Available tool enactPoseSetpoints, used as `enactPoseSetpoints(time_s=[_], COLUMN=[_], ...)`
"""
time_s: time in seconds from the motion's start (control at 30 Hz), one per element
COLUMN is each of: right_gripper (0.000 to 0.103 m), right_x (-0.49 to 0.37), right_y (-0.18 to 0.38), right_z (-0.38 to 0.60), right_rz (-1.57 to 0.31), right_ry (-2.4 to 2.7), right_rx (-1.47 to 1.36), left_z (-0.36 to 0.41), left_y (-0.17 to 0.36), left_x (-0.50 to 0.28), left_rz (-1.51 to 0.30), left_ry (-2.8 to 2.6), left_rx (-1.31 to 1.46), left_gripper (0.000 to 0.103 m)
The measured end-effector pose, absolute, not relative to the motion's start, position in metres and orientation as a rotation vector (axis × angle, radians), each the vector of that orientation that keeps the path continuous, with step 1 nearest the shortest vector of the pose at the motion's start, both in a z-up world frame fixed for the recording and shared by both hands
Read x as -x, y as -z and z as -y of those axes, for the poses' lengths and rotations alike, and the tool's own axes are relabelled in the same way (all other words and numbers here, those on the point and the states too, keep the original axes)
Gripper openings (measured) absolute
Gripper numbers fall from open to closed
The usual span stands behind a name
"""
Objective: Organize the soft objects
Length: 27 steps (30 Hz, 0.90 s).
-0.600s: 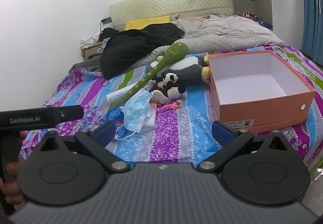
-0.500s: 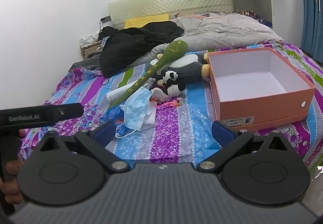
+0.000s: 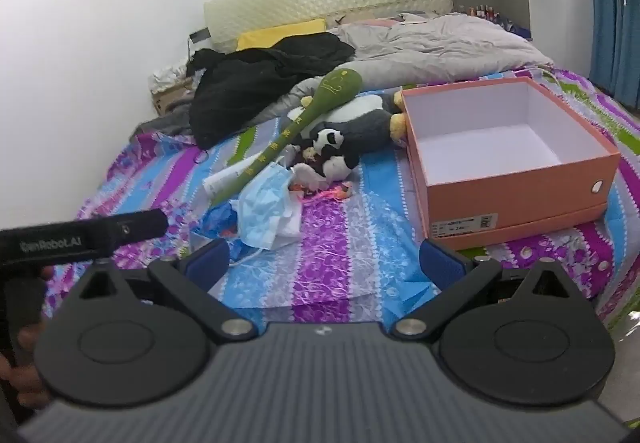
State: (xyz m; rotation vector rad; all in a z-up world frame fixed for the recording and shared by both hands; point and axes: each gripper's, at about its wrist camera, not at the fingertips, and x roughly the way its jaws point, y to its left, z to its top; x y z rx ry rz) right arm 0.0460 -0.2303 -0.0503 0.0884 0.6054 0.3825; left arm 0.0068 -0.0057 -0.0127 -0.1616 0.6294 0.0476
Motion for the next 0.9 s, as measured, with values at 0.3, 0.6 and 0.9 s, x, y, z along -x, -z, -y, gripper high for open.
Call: enactPoseSetpoints(time_s=[0.3, 0.6, 0.9], right_gripper=[0.103, 0.103, 0.103], right_x=[-0.047, -0.048, -0.051], right_y=[0.054, 0.055, 0.051], right_z=[0.226, 0.224, 0.222], right_rz=[-0.622, -0.620, -0.630], right_ry=[-0.397, -0.403, -0.403], right_rx=[-0.103, -0.101, -0.107], left_z=[0.000, -0.003, -0.007], left_y=[0.013, 0.013, 0.010], left_x=[-0.005, -0.006, -0.008], left_rz=[-0.624, -0.627, -0.621], left_ry=[-0.058, -0.058, -0.056], left_rx=[0.170, 0.175, 0.176], left_gripper=[0.103, 0.103, 0.103])
